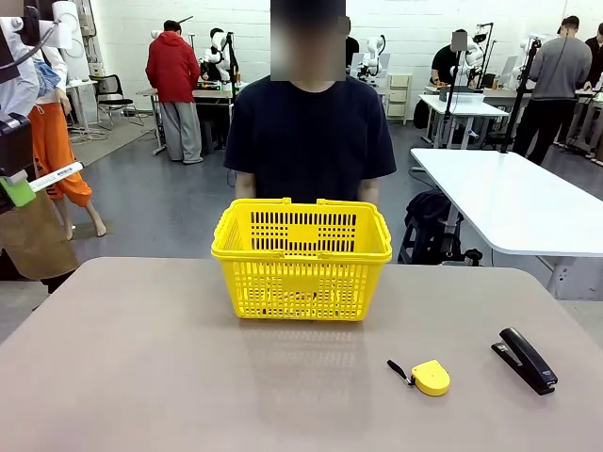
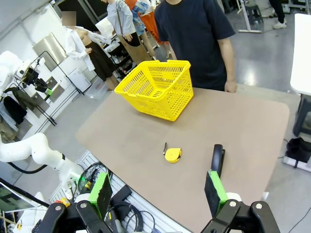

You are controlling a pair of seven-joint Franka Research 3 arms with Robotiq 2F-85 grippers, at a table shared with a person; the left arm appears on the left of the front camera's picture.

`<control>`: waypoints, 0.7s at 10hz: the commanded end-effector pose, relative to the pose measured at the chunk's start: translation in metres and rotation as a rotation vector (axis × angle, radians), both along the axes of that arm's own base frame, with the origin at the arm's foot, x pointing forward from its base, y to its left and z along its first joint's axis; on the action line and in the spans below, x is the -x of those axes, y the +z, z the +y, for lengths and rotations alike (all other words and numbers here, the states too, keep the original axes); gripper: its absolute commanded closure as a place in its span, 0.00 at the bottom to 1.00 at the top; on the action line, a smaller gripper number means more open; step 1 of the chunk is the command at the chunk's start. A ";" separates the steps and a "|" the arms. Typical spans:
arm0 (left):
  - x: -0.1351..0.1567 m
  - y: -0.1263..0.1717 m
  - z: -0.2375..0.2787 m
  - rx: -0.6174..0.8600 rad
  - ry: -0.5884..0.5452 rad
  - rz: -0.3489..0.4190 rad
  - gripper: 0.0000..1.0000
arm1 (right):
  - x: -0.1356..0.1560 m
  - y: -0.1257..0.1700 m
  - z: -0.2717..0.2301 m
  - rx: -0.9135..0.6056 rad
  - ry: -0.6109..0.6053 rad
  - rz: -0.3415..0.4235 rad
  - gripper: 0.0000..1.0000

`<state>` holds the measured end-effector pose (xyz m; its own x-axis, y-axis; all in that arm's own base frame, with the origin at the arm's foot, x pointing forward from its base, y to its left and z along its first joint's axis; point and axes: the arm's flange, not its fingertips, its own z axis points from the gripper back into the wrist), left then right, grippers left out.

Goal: Place the items the person wants into the basket.
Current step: Pick up the item the person points to and place it in the Market Basket.

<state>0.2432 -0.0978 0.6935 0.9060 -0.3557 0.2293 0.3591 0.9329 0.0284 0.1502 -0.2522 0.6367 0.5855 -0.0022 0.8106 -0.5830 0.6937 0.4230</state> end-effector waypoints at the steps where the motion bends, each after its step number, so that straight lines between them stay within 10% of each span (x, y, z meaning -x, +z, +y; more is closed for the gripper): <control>1: -0.001 0.002 -0.001 0.004 -0.002 0.001 1.00 | -0.001 0.002 0.001 -0.015 0.012 -0.024 0.00; 4: 0.000 0.000 0.000 0.000 -0.001 0.000 0.86 | -0.001 0.002 0.001 -0.015 0.012 -0.024 0.00; 7: -0.129 0.033 -0.070 0.008 -0.432 -0.033 0.86 | -0.001 0.002 0.001 -0.015 0.012 -0.024 0.00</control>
<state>0.3205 -0.1477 0.7072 0.7608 -0.5856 0.2797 0.5925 0.8026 0.0691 0.1498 -0.2523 0.6368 0.5855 -0.0026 0.8107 -0.5823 0.6944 0.4228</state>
